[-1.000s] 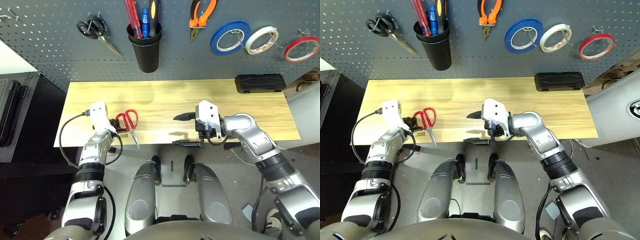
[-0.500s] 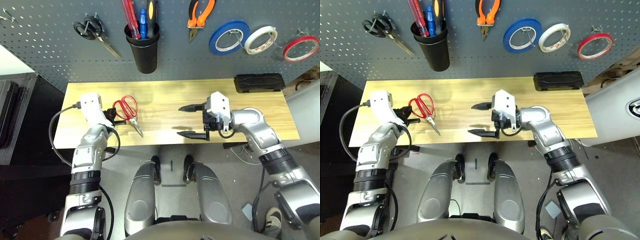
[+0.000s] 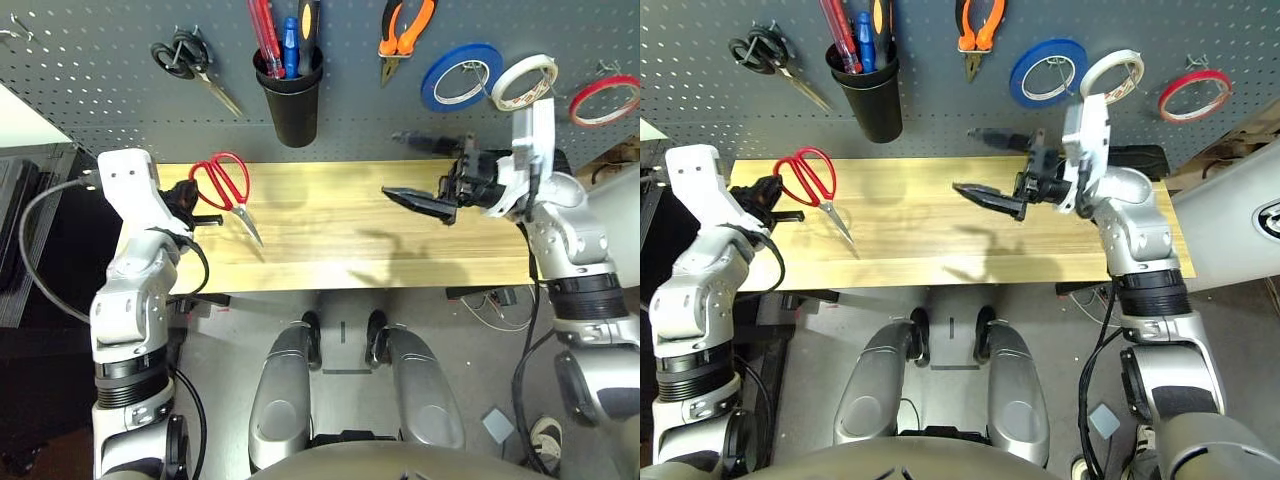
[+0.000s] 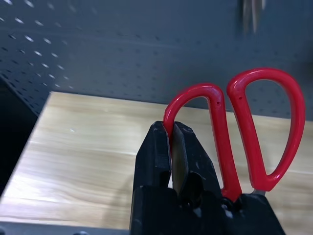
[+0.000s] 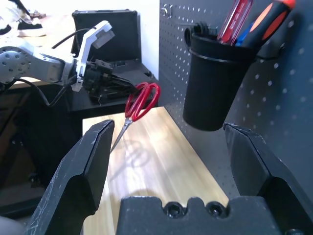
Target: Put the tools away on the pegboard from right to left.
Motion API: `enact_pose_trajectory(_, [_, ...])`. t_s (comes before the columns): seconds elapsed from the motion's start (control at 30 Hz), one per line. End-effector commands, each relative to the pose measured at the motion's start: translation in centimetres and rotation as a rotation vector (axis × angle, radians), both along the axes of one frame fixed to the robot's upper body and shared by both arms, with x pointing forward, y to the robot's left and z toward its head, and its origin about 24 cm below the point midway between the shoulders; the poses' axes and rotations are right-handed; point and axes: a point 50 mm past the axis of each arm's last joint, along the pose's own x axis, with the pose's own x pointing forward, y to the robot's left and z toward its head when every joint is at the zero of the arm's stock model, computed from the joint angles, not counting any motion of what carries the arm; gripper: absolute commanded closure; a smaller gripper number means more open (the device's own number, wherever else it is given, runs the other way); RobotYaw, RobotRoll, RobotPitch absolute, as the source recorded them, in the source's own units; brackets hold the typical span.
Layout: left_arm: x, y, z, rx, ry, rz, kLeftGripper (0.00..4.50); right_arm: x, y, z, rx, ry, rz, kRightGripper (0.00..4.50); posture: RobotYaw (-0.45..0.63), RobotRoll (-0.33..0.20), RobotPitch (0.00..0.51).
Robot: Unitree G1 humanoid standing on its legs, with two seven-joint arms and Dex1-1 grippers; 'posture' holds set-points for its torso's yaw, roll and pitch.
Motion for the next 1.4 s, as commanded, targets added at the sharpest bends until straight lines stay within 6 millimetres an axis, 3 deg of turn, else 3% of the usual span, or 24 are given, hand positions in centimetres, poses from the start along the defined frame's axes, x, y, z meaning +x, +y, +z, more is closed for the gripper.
enact_pose_trajectory(0.03, [-0.4, 0.6, 0.9, 0.021, -0.026, 0.001, 4.47, -0.4, -1.0, 1.3, 0.0, -0.034, 0.005, 0.0, 0.06, 0.0, 0.206])
enact_pose_trajectory(0.33, [-0.7, 1.4, 4.2, 0.067, -0.129, -0.056, 4.47, 0.3, -3.8, 3.2, -0.052, -0.062, -0.045, 0.0, 0.06, 0.0, 0.193])
enact_pose_trajectory(0.7, [-0.2, 1.9, 8.6, 0.121, -0.325, -0.062, 4.47, 0.9, -4.1, 3.7, -0.066, -0.055, -0.033, 0.0, 0.06, 0.0, 0.19])
enact_pose_trajectory(1.0, [-0.2, 2.3, 8.7, 0.123, -0.363, -0.037, 4.47, 1.0, -3.8, 3.8, -0.064, -0.057, -0.034, 0.0, 0.06, 0.0, 0.193])
enact_pose_trajectory(1.4, [3.5, 1.6, 7.9, 0.09, -0.331, -0.067, 4.47, 1.0, -3.1, 3.8, -0.063, -0.058, -0.025, 0.0, 0.04, 0.0, 0.194])
